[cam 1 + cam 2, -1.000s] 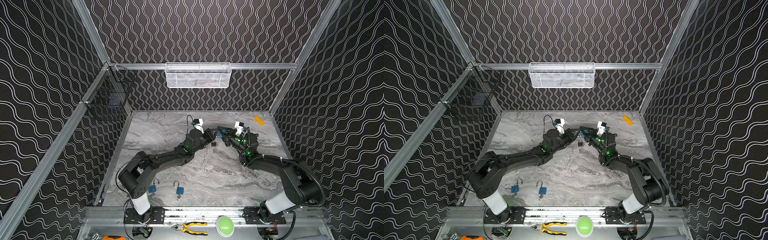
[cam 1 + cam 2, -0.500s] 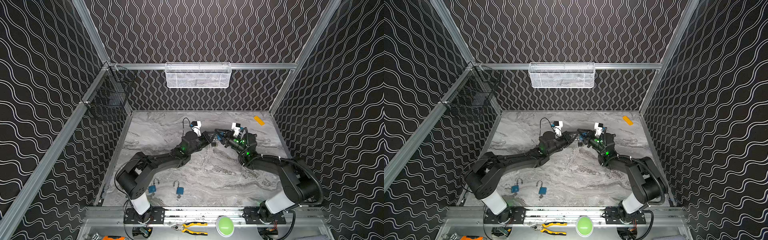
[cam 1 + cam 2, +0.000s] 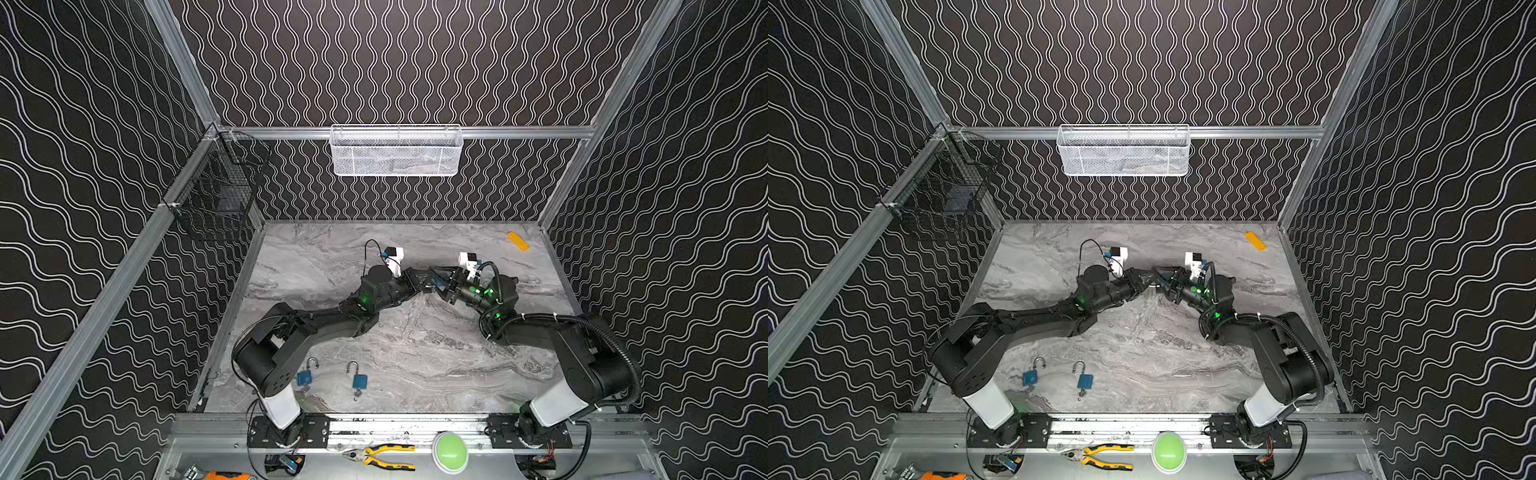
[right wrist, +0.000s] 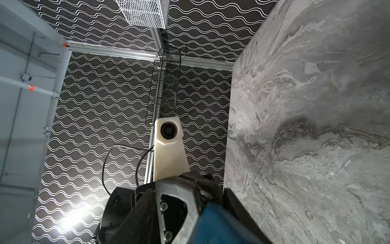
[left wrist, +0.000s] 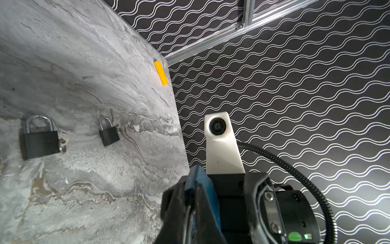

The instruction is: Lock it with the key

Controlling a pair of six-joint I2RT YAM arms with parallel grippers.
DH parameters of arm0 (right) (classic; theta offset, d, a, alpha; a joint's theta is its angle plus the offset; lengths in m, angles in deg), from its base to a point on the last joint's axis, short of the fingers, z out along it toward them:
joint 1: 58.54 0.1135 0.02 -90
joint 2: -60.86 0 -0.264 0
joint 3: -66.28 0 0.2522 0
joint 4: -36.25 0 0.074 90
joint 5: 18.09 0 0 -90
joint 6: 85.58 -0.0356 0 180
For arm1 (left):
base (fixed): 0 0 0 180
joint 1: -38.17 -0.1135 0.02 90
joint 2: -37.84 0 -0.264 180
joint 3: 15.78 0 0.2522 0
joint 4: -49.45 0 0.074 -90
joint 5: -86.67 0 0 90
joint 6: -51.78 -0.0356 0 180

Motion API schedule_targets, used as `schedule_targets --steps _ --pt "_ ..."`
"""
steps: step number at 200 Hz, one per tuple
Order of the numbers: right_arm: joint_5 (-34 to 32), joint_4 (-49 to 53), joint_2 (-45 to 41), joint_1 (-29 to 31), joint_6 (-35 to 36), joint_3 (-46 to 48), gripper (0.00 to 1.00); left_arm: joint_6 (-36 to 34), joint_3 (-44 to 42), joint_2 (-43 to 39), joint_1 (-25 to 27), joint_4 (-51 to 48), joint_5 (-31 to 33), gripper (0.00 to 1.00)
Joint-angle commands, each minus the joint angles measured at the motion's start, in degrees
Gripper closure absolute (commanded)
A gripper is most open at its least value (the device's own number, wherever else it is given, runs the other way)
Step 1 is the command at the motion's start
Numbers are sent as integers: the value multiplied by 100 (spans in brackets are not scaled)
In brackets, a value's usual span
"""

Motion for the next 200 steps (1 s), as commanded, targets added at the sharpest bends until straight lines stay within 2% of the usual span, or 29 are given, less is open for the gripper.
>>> schedule_targets --steps 1,121,200 --pt "145 -834 -24 -67 -129 139 47 0 -20 28 -3 -34 -385 100" --pt "144 -812 -265 -362 -43 713 49 -66 -115 -148 -37 -147 -326 100" --pt "177 -622 -473 -397 103 961 54 -41 -160 -148 -73 -85 -339 100"
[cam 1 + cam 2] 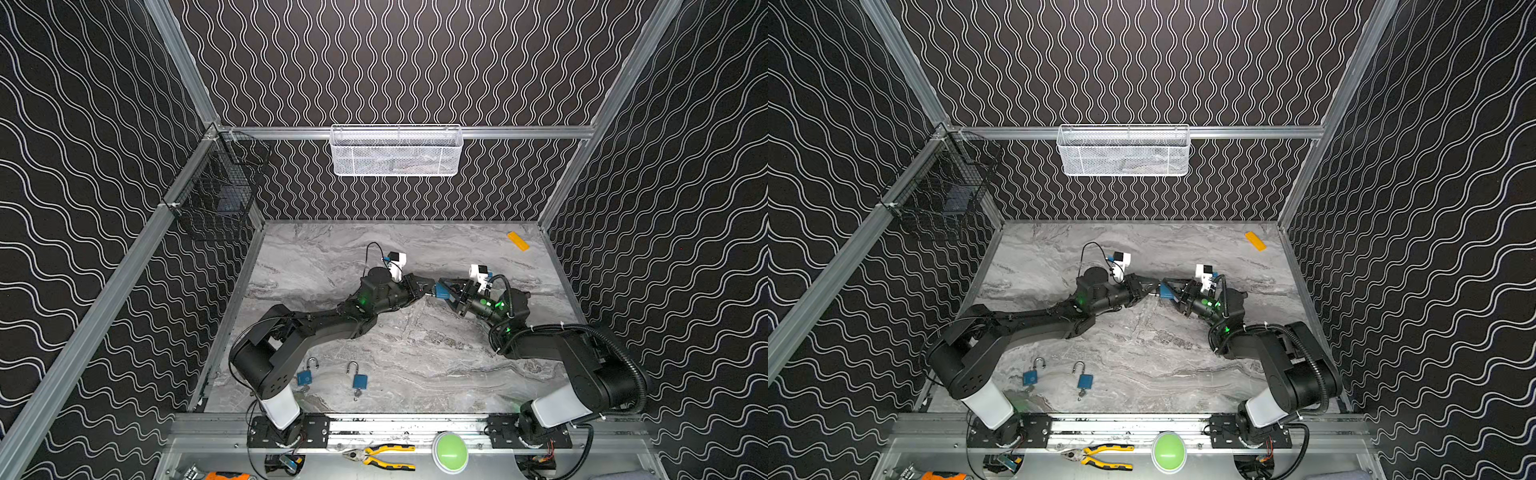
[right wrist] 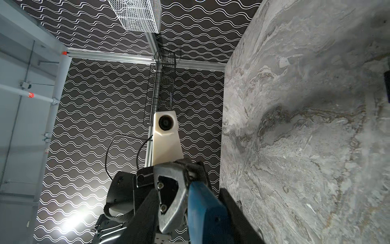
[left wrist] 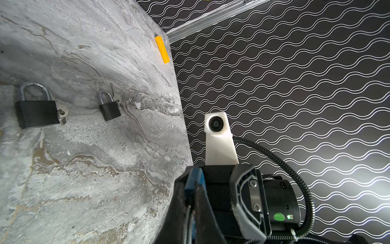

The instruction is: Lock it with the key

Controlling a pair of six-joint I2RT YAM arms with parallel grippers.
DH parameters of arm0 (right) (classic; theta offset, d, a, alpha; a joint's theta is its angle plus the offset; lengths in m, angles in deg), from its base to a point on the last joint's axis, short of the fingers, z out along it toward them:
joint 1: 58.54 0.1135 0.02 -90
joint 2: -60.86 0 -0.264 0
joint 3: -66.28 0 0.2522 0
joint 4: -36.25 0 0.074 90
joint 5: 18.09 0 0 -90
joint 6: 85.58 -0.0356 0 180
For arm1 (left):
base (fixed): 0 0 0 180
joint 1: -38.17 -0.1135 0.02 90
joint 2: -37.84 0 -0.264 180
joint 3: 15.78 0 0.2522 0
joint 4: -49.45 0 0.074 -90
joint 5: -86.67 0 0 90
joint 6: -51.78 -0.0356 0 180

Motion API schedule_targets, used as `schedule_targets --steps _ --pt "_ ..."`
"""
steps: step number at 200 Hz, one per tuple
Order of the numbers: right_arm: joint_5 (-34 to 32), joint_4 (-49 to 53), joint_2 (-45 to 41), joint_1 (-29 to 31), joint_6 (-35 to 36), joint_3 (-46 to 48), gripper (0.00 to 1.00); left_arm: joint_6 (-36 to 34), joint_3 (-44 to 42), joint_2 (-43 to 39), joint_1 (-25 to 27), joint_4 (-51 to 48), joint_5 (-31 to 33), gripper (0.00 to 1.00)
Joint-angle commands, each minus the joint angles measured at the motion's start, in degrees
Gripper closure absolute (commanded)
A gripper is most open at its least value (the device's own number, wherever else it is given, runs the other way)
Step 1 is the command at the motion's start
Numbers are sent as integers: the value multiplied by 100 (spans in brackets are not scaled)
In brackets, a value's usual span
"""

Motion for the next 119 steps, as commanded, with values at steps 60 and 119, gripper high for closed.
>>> schedule_targets --steps 60,119 --pt "105 -501 -61 -86 74 192 64 -44 -21 -15 -43 172 49 100" --pt "138 -339 -115 -98 163 146 71 -14 -49 3 -43 232 46 100"
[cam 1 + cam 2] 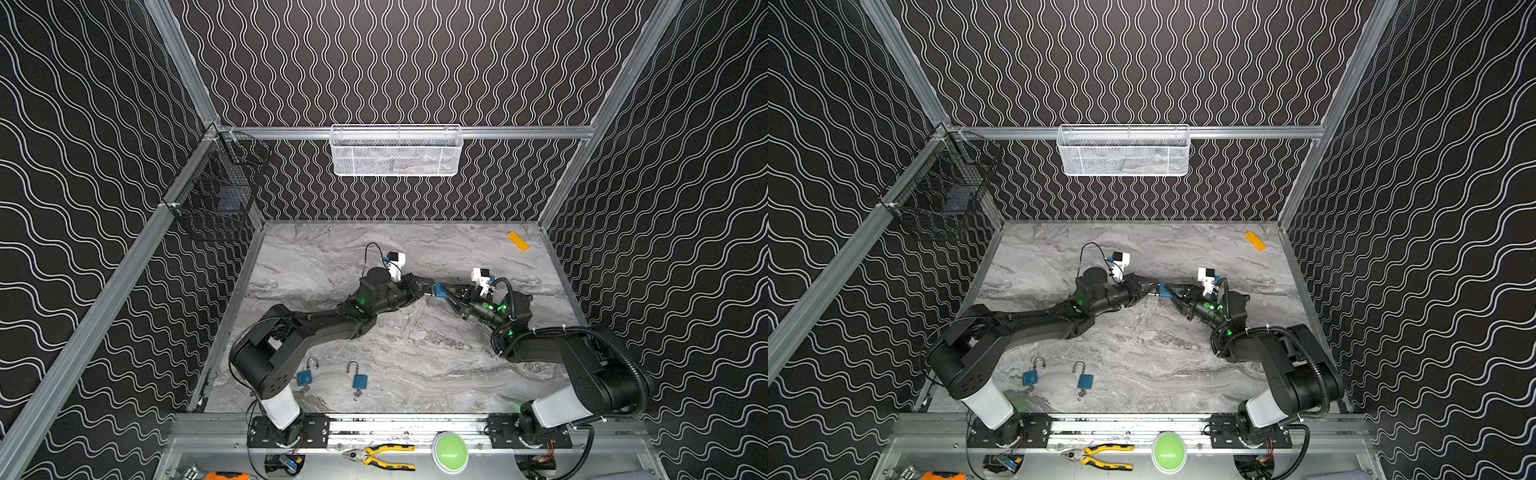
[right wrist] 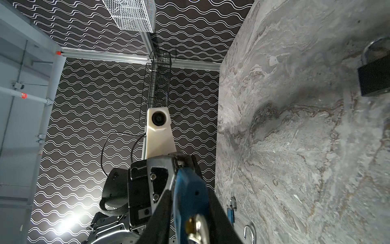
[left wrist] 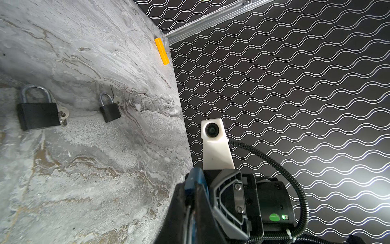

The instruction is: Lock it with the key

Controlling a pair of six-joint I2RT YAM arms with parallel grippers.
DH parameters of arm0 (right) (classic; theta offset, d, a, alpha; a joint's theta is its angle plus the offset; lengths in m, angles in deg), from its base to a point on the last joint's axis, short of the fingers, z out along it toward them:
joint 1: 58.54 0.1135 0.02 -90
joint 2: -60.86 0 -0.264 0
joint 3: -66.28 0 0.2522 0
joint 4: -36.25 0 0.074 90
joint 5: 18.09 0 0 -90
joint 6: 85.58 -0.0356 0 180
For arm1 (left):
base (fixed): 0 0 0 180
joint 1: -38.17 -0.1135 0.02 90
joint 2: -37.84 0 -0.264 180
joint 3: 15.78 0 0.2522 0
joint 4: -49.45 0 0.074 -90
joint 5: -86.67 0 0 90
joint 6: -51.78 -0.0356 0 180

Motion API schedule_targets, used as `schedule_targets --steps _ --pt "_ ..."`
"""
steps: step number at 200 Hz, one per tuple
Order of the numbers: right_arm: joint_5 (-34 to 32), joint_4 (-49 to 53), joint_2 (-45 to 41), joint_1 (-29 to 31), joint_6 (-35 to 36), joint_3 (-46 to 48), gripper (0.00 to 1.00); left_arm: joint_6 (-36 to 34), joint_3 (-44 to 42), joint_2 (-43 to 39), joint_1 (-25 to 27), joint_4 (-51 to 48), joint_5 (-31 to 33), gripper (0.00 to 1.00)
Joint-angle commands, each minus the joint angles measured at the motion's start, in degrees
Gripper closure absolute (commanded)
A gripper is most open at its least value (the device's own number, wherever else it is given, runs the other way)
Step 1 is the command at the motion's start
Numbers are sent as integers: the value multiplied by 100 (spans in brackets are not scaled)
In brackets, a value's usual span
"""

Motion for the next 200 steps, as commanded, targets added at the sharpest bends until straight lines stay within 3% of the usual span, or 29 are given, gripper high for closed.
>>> schedule_targets --steps 1,57,69,84,108,137,200 --pt "54 -379 -52 -3 27 -24 71 -20 -15 3 -22 151 40 100" --pt "115 -177 -30 3 203 -73 100 46 36 32 -33 178 -62 100" --pt "98 -154 -33 -1 228 -54 100 110 23 85 -47 249 -115 100" --pt "89 -215 -16 -3 194 -32 100 252 -88 189 -82 591 -152 89" --pt "71 -191 -6 -20 218 -21 100 561 -321 402 -152 1371 -208 81" --pt "84 -293 44 -59 150 -23 100 592 -525 414 -177 1637 -144 74" --pt "71 -318 67 -93 138 -56 100 556 -649 375 -190 1682 -173 69"
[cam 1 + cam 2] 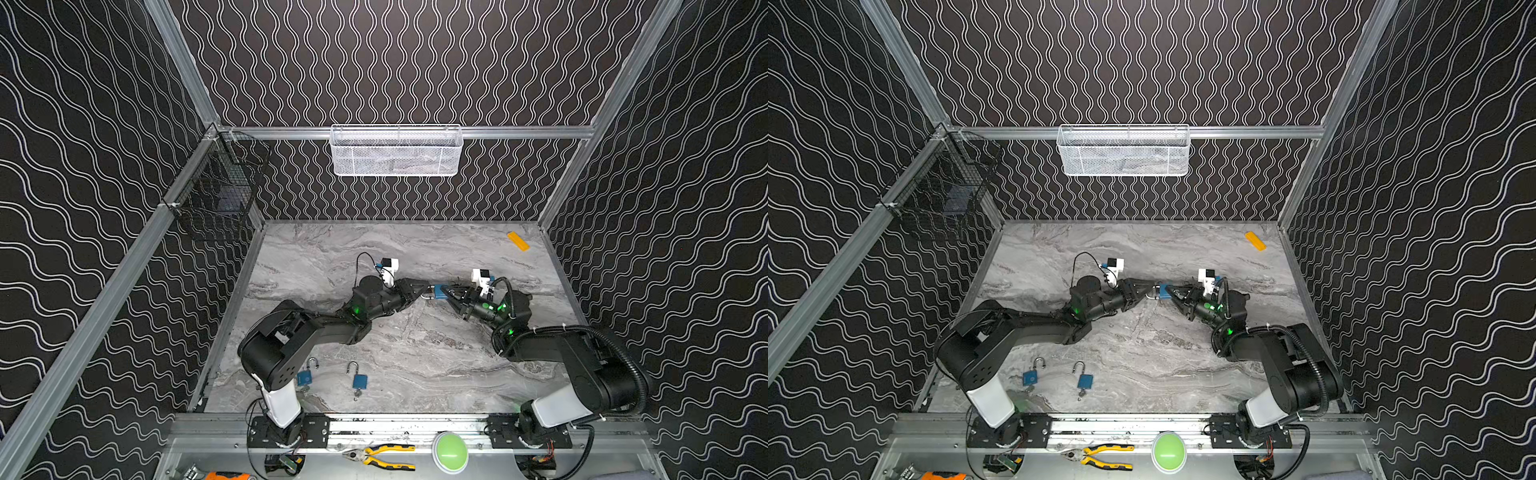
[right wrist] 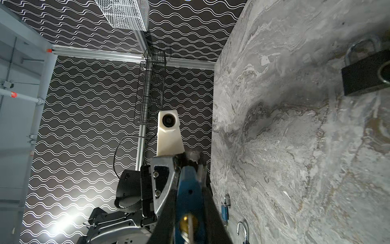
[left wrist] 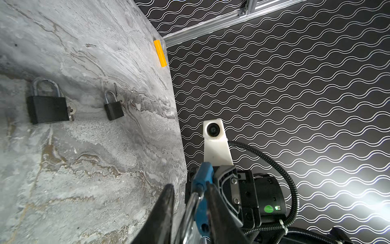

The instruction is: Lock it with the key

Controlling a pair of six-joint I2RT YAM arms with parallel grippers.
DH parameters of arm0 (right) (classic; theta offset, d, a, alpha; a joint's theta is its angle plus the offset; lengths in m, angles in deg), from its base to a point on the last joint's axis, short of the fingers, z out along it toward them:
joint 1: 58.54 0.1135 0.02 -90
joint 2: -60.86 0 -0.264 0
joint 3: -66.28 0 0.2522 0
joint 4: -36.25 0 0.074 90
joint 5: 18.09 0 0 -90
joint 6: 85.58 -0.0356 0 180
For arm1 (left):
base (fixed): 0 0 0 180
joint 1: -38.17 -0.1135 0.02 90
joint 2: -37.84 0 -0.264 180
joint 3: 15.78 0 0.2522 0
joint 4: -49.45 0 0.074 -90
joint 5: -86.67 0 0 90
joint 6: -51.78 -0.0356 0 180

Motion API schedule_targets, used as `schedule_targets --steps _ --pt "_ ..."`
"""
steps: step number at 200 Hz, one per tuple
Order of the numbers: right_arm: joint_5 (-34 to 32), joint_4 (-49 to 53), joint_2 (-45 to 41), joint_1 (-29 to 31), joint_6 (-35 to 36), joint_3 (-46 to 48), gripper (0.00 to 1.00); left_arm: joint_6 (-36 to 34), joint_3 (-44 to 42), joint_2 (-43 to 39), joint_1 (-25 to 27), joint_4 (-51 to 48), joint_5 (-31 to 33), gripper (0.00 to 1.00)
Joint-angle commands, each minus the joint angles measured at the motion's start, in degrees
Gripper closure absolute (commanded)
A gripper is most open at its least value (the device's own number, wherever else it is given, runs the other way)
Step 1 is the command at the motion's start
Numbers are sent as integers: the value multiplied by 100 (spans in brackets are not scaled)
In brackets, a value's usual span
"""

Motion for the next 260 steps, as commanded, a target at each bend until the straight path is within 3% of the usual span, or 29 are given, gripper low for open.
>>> schedule_targets --steps 1,34,82,123,174,260 --pt "-14 -528 21 -18 -18 -42 100 39 -33 37 -9 333 17 69" --pt "4 -641 84 -39 -108 -71 100 112 -140 120 -2 628 -39 65" --pt "39 -764 190 -59 -174 -94 100 -117 -215 -89 -3 323 -63 66" --pt "64 -793 198 -62 -194 -109 100 -114 -95 20 18 289 -142 74" --pt "135 -855 198 -57 -212 -118 100 -162 -47 31 24 148 -108 100" --pt "531 -1001 224 -54 1 -242 100 208 262 128 46 -92 -329 100"
